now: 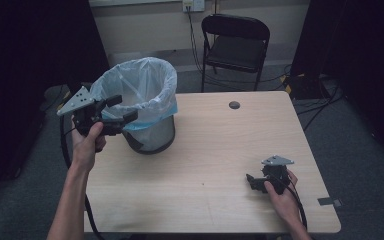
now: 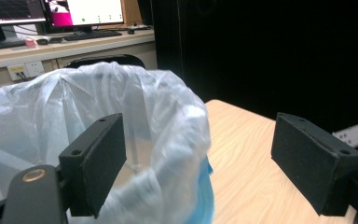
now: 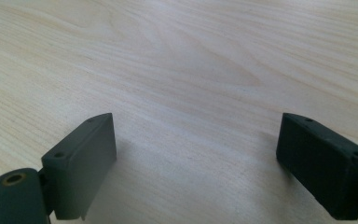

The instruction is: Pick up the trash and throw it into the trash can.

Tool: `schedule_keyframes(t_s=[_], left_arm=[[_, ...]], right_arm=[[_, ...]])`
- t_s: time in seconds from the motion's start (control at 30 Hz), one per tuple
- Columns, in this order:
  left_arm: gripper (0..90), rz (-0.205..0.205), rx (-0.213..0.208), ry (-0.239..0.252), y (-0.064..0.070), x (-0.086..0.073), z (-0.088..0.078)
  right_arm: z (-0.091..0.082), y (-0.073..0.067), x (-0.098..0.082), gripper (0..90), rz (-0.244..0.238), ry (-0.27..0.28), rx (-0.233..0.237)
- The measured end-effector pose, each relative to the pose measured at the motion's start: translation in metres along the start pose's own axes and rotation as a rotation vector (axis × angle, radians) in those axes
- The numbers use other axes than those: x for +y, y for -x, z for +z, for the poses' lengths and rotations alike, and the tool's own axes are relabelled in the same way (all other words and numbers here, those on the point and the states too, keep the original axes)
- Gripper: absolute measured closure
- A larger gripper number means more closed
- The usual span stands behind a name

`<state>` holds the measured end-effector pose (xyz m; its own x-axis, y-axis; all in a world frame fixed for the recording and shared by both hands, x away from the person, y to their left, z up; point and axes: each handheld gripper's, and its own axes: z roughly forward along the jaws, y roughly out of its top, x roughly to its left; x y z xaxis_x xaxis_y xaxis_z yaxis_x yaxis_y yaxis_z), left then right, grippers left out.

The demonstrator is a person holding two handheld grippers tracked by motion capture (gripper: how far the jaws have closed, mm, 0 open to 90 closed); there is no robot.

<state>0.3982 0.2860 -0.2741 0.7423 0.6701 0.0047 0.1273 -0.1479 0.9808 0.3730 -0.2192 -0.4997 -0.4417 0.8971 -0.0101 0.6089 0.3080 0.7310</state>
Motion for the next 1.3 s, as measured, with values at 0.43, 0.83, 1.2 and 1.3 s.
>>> schedule_keyframes(t_s=[0.43, 0.83, 1.2, 1.3], left_arm=[[15.8, 0.012, 0.000, -0.100, 0.033, -0.060, -0.006], [16.3, 0.027, 0.050, -0.216, 0.051, -0.114, -0.005], [17.8, -0.023, 0.084, -0.343, 0.050, -0.172, -0.001], [17.9, -0.035, 0.085, -0.387, 0.049, -0.187, 0.001]], right_arm=[[0.000, 0.000, 0.000, 11.0, 0.000, 0.001, -0.001], [0.000, 0.000, 0.000, 11.0, 0.000, 0.000, -0.001], [0.000, 0.000, 0.000, 11.0, 0.000, 0.001, -0.002], [0.000, 0.000, 0.000, 11.0, -0.001, 0.000, -0.001]])
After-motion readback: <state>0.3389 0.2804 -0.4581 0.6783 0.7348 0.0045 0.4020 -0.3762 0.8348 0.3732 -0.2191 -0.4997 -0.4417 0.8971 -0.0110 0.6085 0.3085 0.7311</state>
